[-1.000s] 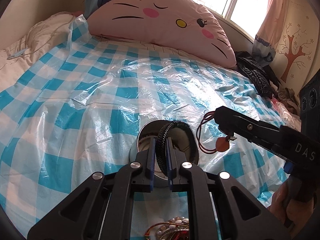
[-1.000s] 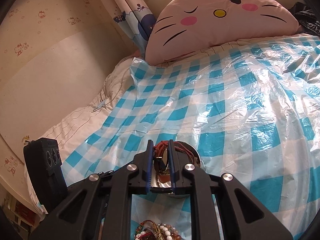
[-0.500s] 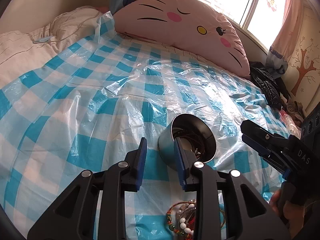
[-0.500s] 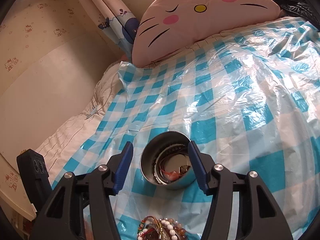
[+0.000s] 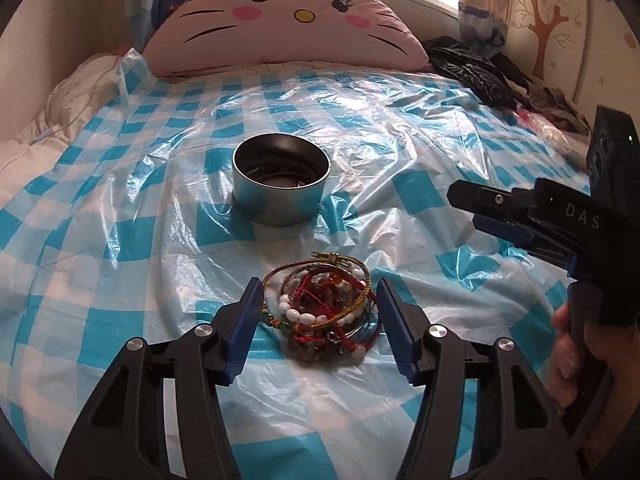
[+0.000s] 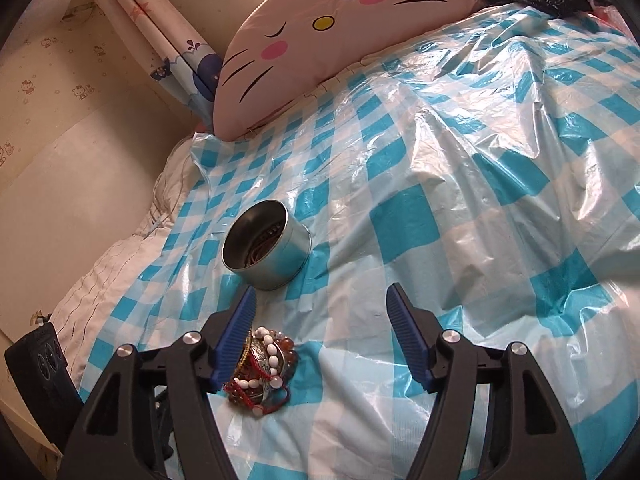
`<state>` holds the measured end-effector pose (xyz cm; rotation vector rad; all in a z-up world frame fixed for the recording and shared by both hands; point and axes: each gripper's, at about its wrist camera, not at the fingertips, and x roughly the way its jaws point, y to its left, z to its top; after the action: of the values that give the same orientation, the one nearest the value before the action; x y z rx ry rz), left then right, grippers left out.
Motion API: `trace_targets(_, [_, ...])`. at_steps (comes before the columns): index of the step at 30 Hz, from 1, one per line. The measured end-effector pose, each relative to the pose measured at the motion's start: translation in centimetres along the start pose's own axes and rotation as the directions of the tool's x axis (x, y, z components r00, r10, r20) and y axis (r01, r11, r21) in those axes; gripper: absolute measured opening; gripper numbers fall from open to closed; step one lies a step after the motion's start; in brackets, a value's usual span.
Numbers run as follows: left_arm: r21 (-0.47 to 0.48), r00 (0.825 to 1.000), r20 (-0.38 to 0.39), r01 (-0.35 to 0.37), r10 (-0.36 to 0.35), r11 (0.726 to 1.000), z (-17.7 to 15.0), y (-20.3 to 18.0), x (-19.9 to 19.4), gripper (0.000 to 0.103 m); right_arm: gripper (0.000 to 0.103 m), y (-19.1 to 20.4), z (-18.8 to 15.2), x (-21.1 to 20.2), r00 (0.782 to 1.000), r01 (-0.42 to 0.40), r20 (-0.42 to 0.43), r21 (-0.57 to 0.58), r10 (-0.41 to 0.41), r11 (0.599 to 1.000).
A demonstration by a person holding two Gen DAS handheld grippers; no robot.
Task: Organize jewelry
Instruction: 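Grasp the gold cord bracelet from the pile with the left tool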
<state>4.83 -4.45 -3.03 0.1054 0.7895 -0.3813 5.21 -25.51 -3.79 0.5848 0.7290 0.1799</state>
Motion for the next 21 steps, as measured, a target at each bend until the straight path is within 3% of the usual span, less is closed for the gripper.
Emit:
trace_targets(3, [0.093,0.998,-0.004,-0.056,0.057,0.994,-0.3,-2.0,0.5,0.056,0.066,0.0,-0.1,0.1,1.000,-0.006,-0.007,0.000,0.006,1.000])
trace_targets(7, [0.130,0.995,-0.007,-0.094,0.095,0.987,-0.2,-3.0,1.2,0.053,0.067,0.1,-0.2,0.3,1.000,-0.013,-0.018,0.000,0.013,1.000])
trace_targets(8, [0.135,0.995,-0.010,-0.100,0.102,0.986,-0.2,-2.9,1.5,0.048,0.067,0.1,-0.2,0.3,1.000,-0.015,-0.019,0.001,0.015,1.000])
trace_targets(9, [0.140,0.994,-0.025,-0.103,0.108,0.985,-0.2,-2.9,1.9,0.033,0.068,0.1,-0.1,0.4,1.000,-0.016,-0.019,0.003,0.016,1.000])
trace_targets(11, [0.139,0.993,-0.058,-0.091,0.100,0.986,-0.3,-2.6,2.6,0.017,0.069,-0.1,-0.1,0.4,1.000,-0.016,-0.019,0.008,0.016,1.000])
trace_targets(13, [0.141,0.993,-0.042,-0.102,0.109,0.985,-0.3,-2.3,2.5,0.006,0.069,-0.2,-0.1,0.4,1.000,-0.007,-0.024,0.005,0.008,1.000])
trace_targets(17, [-0.001,0.998,0.011,-0.067,0.067,0.998,0.3,0.3,0.9,0.004,0.069,0.5,-0.4,1.1,0.998,0.026,-0.060,-0.061,-0.030,0.998])
trace_targets(21, [-0.166,0.997,0.066,-0.015,0.026,0.986,0.7,3.8,-0.5,0.003,0.069,3.1,-1.8,2.9,0.987,-0.021,-0.158,-0.189,-0.009,0.982])
